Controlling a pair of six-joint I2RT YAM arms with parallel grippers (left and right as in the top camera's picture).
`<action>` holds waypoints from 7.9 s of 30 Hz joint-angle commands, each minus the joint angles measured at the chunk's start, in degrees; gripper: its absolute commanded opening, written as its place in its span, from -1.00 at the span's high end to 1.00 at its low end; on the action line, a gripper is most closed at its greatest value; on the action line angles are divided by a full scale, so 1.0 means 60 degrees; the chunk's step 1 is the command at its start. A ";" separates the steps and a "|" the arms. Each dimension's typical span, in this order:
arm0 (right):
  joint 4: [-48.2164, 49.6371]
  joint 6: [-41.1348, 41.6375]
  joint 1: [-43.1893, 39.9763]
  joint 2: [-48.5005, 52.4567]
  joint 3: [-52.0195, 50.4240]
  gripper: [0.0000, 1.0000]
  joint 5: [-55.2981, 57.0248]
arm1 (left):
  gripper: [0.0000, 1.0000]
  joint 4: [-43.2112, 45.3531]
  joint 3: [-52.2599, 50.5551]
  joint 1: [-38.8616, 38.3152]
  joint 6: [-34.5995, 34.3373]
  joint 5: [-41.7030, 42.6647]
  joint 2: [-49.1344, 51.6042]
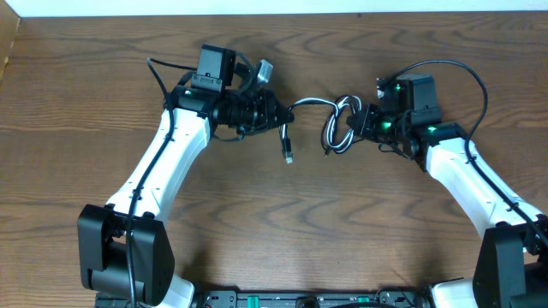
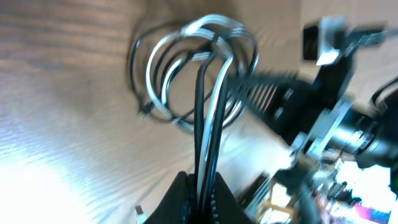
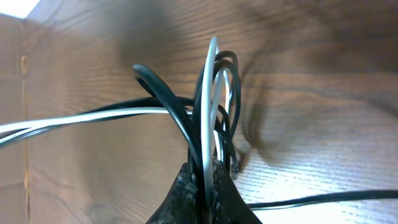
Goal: Untangle cables
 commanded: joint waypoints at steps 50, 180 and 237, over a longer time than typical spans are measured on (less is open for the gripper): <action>0.1388 0.1701 0.1242 -0.0860 0.0127 0.30 -0.2091 | 0.85 0.4371 0.0098 -0.1694 0.0117 0.1362 0.1719; -0.1453 -0.4095 0.0572 -0.0066 0.0124 -0.15 -0.0007 | 0.85 0.1071 0.0098 -0.1712 -0.0991 -0.2175 0.1716; 0.0572 -0.4419 0.0270 0.0820 0.0124 0.98 -0.1854 | 0.83 0.0663 0.0098 0.0000 0.0849 0.4648 0.1716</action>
